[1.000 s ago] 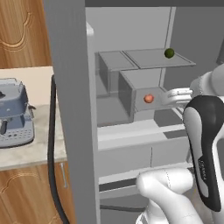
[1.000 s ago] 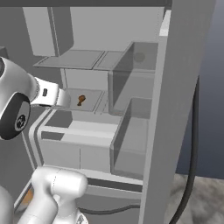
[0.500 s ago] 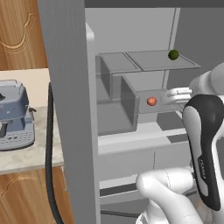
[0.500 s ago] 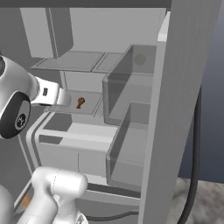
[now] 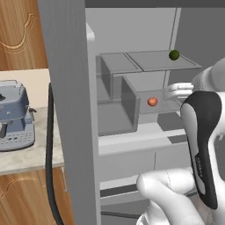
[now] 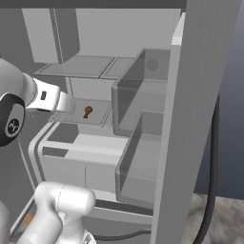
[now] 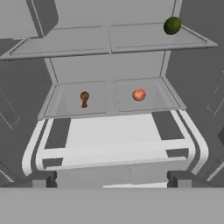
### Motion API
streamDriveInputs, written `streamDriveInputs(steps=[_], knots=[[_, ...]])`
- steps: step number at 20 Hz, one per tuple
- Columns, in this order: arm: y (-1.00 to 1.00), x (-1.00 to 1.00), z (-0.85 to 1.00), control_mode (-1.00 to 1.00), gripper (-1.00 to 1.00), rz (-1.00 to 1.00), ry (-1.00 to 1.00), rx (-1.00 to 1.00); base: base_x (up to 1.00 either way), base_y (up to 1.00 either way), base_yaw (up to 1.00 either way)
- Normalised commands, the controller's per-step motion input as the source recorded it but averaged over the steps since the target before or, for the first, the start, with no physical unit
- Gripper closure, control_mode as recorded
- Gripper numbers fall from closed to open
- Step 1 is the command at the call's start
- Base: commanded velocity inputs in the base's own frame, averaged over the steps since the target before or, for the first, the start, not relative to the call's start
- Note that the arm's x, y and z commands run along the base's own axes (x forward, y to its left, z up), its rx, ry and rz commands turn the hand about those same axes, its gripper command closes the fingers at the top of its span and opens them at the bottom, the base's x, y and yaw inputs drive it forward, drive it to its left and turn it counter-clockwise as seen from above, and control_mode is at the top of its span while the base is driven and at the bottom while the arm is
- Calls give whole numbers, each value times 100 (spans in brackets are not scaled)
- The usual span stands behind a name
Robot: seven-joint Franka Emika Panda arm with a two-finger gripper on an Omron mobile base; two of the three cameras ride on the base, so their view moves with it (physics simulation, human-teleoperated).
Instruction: Open the fridge, remove the peach, lime, and chicken drumstick, and place them on any counter.
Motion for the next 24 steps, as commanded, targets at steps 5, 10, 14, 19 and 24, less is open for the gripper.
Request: streamDriveInputs(steps=[5,10,14,19,24], knots=[[-42,30,2,-100,-100,-17,0,-7,0,0,0],[-22,12,2,-100,-100,-4,-4,0,0,0,0],[-18,29,1,-100,-100,-1,-1,-1,0,0,0],[-23,56,1,-100,-100,-4,-7,-12,0,0,0],[-17,57,4,-100,-100,-8,-4,-14,0,0,0]])
